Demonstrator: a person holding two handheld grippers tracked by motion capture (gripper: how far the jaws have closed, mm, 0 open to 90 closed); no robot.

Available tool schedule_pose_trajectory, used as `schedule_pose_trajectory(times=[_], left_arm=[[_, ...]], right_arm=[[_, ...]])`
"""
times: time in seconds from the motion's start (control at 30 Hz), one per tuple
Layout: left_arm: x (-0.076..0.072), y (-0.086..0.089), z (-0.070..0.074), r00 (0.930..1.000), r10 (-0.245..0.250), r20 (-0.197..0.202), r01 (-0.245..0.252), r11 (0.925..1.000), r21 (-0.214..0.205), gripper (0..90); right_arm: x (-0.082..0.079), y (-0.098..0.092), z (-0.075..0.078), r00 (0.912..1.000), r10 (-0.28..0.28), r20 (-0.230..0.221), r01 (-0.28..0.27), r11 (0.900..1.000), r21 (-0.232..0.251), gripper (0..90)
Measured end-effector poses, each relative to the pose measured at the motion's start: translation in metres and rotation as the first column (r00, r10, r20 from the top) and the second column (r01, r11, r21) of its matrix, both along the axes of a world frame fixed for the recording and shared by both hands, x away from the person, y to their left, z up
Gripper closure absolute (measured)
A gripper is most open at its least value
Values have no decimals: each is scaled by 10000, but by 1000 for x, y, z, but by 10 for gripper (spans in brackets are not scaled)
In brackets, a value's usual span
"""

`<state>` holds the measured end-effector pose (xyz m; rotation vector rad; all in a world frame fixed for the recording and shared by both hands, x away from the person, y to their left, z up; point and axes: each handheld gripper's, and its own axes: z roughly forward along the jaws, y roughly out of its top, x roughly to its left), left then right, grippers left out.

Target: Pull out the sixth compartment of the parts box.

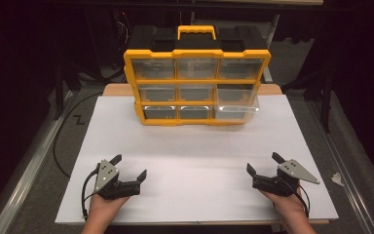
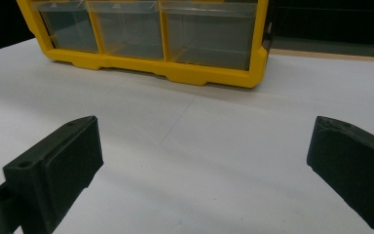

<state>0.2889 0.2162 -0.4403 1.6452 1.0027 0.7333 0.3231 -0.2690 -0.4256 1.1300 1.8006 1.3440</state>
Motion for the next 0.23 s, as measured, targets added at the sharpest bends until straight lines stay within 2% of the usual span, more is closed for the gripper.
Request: schedule_pose_trajectory(times=[0.07,0.1,0.23], left_arm=[[0,0,0,10000,6,-15,-6,10000,-20,3],[0,0,0,10000,9,-21,-9,10000,-5,3],[0,0,0,10000,7,-23,-7,10000,-33,3]], right_arm=[[0,0,0,10000,-1,60,2,10000,-89,10],[0,0,1,9999,-27,117,31,9996,-298,10],[0,0,1,9999,-45,106,48,9994,-335,10]])
